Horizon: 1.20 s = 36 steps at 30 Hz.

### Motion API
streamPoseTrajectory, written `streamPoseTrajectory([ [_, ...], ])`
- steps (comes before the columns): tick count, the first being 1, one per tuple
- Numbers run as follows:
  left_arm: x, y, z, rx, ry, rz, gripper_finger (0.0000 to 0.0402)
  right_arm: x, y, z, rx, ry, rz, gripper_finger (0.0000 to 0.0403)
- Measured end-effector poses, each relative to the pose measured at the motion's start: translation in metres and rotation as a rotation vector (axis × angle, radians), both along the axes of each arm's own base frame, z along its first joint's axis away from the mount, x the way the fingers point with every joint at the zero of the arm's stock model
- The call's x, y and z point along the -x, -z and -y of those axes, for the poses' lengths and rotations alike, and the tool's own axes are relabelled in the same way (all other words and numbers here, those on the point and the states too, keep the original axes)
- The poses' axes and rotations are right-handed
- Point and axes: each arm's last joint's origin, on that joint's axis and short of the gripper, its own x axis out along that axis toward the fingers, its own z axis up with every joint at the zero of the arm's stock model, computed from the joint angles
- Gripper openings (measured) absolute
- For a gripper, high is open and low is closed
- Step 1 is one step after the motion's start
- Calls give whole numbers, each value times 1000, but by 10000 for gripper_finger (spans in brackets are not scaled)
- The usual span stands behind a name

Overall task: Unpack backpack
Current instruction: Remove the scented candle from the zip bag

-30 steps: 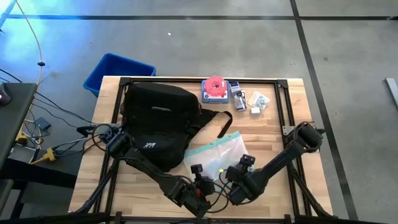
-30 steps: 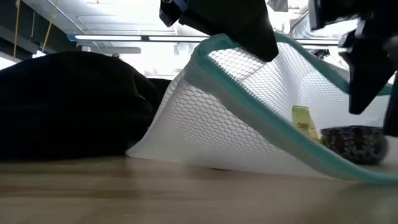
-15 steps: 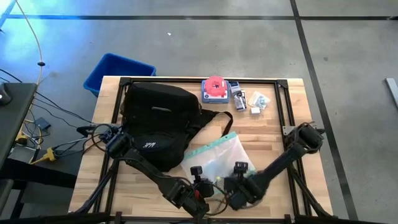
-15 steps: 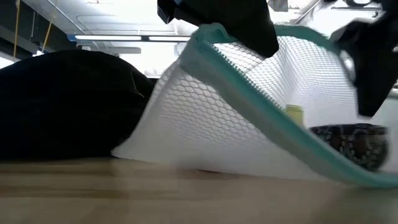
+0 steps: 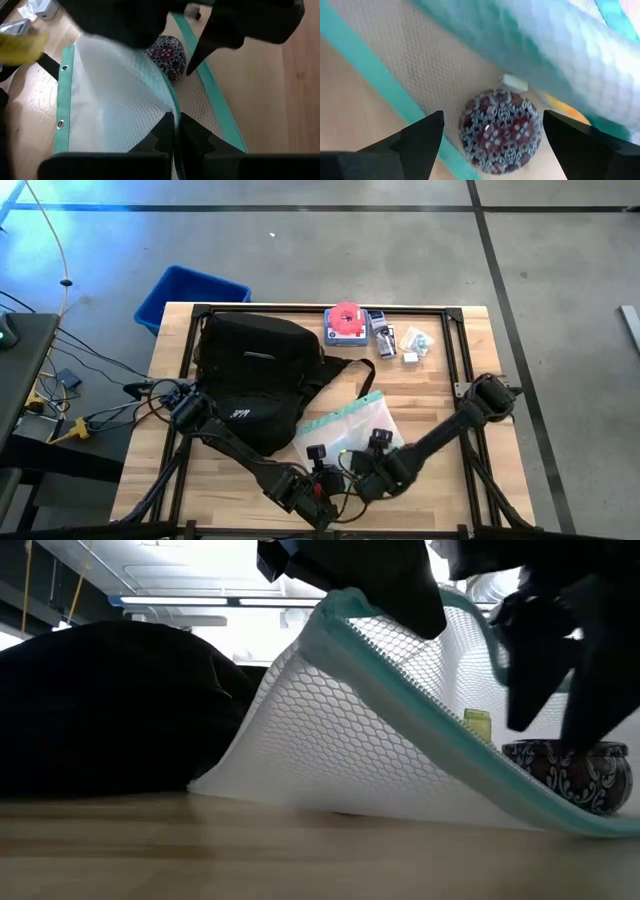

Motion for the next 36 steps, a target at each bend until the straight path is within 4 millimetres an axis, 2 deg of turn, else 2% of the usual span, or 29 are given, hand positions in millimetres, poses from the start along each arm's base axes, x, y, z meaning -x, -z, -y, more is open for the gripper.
streamPoseTrajectory([
  [6, 0, 0, 0, 1, 0, -3, 0, -9, 3, 12, -74, 0, -70, 324],
  [22, 1, 1, 1, 10, 17, -27, 0, -9, 27, 9, -68, -23, -168, 319],
  [26, 2, 1, 1, 9, 16, -29, 0, -5, 27, 4, -37, -32, -158, 279],
  [31, 2, 2, 1, 11, 11, -30, 0, 3, 25, -6, -54, -28, -166, 157],
  [36, 3, 2, -1, -2, -10, -29, 0, 20, 3, -27, -135, -83, -151, 150],
])
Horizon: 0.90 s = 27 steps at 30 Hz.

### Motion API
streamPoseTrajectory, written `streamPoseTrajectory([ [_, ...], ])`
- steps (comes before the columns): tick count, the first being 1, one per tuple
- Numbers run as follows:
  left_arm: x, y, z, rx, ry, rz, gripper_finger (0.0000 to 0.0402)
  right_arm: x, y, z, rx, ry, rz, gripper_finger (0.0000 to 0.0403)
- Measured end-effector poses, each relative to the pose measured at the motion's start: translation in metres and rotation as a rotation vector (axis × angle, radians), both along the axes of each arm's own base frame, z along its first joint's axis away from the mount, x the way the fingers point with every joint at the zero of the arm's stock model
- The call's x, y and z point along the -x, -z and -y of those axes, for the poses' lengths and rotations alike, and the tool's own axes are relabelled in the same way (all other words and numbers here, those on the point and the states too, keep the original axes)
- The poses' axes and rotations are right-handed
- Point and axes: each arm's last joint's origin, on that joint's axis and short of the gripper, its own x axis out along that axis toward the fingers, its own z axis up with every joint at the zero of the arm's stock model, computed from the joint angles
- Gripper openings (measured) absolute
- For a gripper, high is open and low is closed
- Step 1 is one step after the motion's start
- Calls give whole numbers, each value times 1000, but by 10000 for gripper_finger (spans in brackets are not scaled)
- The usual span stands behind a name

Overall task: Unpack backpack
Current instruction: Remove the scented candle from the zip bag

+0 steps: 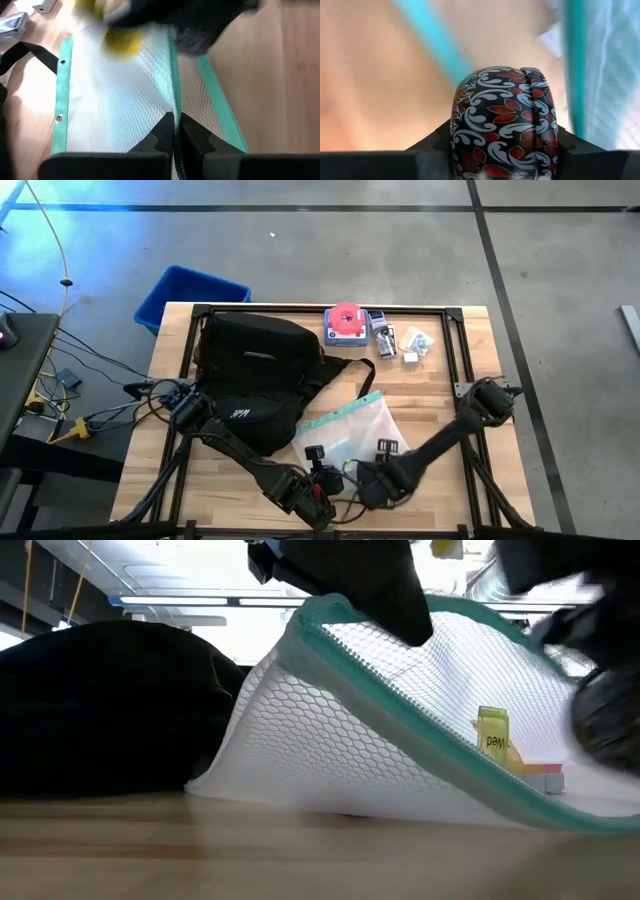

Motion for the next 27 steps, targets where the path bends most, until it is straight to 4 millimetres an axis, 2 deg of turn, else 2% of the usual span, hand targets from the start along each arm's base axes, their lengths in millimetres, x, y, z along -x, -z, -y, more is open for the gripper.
streamPoseTrajectory([
  [2, 1, 1, -1, -11, -5, -8, 0, 7, -16, -13, -56, -59, 25, 150],
  [5, 1, 1, -2, -13, -12, -15, 0, 18, -51, -29, -114, -132, 112, 150],
  [7, 2, 2, -3, -12, -21, -22, 0, 27, -78, -31, -71, -130, 193, 150],
  [10, 3, 2, -3, -13, -21, -26, 0, 36, -110, -13, 136, -36, 292, 150],
  [13, 3, 2, -2, -6, -15, -35, 0, 37, -124, 23, 387, 112, 304, 150],
  [16, 5, 2, 0, 7, -3, -46, 0, 20, -113, 64, 514, 199, 216, 150],
  [20, 6, 3, 1, 2, 1, -53, 0, -7, -68, 128, 579, 260, 105, 150],
  [24, 9, 3, 4, -4, 10, -54, 0, -2, -21, 201, 681, 445, -44, 150],
  [27, 10, 3, 6, -12, 18, -55, 0, 8, 4, 234, 670, 557, -102, 150],
])
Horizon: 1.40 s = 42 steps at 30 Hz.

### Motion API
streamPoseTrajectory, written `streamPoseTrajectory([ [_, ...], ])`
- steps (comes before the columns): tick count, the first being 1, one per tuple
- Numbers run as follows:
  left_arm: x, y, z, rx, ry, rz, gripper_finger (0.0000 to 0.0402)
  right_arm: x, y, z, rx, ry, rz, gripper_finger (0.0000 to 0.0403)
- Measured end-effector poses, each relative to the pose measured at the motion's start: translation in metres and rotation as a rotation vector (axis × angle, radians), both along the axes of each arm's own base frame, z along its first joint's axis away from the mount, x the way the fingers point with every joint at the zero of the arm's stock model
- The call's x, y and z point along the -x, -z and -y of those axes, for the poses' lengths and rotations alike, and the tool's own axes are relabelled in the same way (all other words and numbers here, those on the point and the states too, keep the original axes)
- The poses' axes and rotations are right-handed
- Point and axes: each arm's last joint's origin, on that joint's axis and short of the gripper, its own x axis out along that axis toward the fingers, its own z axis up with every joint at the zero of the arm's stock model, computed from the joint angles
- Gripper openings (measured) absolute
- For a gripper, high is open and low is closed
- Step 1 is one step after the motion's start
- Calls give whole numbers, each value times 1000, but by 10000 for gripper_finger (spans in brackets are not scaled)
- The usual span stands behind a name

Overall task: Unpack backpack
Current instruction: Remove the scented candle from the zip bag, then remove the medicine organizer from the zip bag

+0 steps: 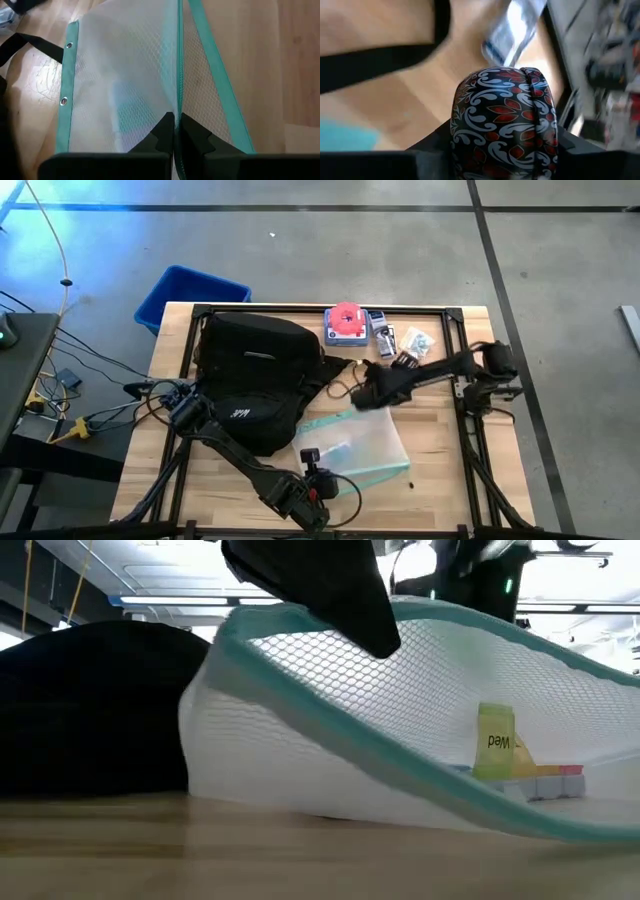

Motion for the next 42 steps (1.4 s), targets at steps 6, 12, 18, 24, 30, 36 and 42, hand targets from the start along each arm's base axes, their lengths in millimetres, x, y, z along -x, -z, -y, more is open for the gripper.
streamPoseTrajectory([
  [6, -2, 0, -2, -7, -1, 0, 0, 17, 25, 32, 13, 96, -25, 155],
  [12, -3, 0, -3, -4, -5, 2, 0, 25, 40, 48, 9, 131, -12, 259],
  [18, -3, 0, -3, -2, -5, 4, 0, 26, 40, 50, -4, 103, -44, 300],
  [24, -3, 0, -3, -2, -5, 3, 0, 16, 20, 42, 0, 35, -106, 303],
  [30, -3, 0, -3, -2, -5, 2, 0, 2, -19, -4, 120, -133, -146, 304],
  [36, -2, 0, -2, 3, -8, 4, 0, 12, -66, -112, 114, -374, 143, 300],
  [42, -2, -1, -3, -17, -32, 35, 0, 35, -71, -248, -306, -755, 573, 300],
])
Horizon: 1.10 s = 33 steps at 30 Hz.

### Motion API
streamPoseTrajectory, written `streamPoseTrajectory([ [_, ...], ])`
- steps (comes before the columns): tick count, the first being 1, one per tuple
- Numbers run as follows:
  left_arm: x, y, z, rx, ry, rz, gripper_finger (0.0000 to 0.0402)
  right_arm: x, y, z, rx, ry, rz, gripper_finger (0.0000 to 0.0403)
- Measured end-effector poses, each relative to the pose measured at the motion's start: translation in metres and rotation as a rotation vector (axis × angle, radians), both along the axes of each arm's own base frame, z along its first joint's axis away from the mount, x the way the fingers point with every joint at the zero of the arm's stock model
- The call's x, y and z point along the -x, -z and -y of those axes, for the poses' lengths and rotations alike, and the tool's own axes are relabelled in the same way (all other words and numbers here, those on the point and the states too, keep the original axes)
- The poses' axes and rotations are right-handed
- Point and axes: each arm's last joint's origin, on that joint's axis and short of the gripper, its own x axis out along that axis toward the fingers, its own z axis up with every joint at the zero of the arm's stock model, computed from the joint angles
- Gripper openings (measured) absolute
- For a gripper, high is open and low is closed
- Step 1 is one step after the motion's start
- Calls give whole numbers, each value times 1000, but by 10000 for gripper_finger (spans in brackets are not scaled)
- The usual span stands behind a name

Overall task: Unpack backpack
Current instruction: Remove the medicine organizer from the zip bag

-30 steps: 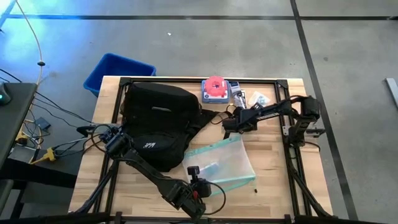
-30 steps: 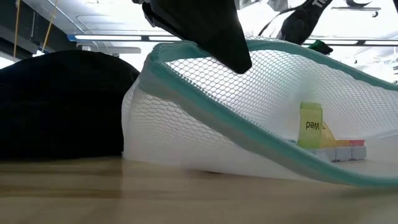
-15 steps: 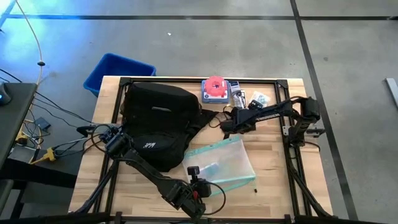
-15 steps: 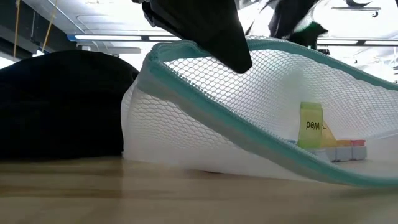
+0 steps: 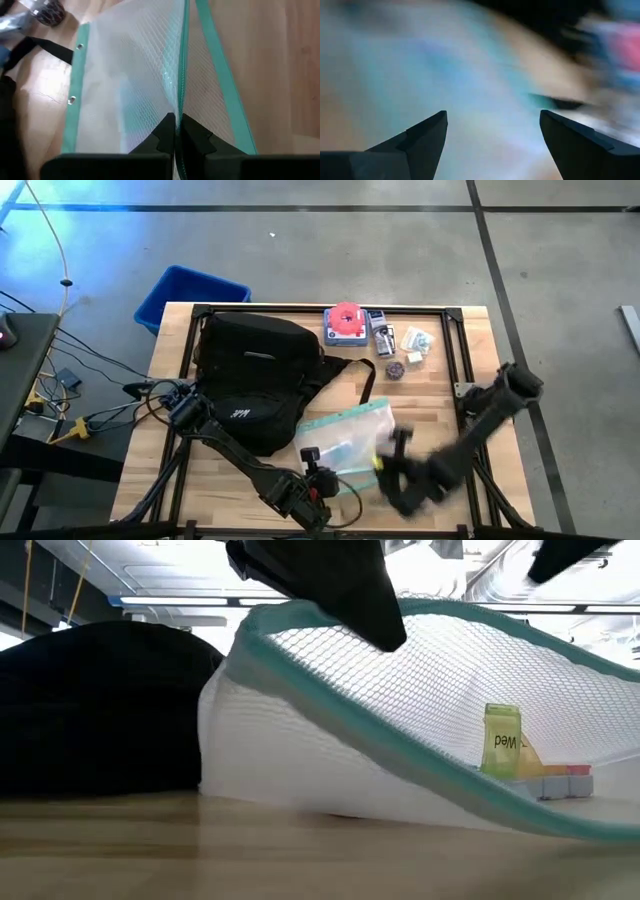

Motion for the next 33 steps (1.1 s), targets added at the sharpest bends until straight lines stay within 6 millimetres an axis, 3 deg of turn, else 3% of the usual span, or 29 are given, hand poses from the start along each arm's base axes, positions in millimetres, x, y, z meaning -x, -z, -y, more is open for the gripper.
streamPoseTrajectory([
  [3, 0, 0, -1, 1, -17, 12, 0, 9, 12, -49, -129, -214, 101, 298],
  [6, -1, -1, -1, 1, -18, 21, 0, 4, 32, -65, -154, -226, 121, 291],
  [9, -2, -1, -1, -3, -13, 23, 0, -8, 57, -57, -71, -172, 60, 276],
  [12, -1, -1, 2, -21, 19, 15, 0, -24, 64, -38, -28, -113, 12, 258],
  [18, 4, -5, 20, -91, 159, 27, 0, -47, 62, -15, -11, -130, -48, 226],
  [25, 1, -5, 18, -61, 171, 18, 0, -53, 54, -13, 53, -244, -105, 213],
  [33, 0, -5, 16, -65, 168, 18, 0, -53, 58, 12, 135, -151, -246, 213],
])
